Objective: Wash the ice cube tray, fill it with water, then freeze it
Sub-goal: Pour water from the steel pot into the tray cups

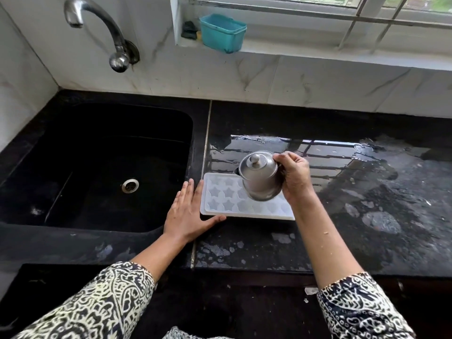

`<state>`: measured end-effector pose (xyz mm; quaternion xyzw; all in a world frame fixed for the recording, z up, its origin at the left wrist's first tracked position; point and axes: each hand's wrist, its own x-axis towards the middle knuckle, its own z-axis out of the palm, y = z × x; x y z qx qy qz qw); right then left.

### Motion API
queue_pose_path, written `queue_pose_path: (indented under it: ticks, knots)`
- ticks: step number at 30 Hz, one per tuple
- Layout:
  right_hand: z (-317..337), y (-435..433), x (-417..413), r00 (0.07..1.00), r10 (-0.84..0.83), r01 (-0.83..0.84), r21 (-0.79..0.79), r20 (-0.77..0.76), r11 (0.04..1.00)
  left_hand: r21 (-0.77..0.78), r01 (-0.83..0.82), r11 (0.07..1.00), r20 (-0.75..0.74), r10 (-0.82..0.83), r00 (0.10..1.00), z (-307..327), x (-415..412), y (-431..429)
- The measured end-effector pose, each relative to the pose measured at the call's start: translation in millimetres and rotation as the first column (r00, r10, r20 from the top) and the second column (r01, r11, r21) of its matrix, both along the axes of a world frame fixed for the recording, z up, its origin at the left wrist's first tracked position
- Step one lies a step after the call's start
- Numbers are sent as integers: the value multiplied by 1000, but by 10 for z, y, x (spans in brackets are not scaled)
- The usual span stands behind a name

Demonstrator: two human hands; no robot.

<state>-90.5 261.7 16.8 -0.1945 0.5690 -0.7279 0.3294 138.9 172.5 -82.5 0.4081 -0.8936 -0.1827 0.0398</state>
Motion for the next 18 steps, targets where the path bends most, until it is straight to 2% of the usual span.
queue_pose_path:
  ticks: [10, 18]
  knots:
    - [-11, -197, 290, 974, 22, 19, 179, -225, 984, -25, 12, 1000, 2, -12, 1000, -24, 8, -22]
    - [27, -209, 353, 935, 52, 32, 230, -350, 973, -28, 21, 999, -21, -22, 1000, -28, 18, -27]
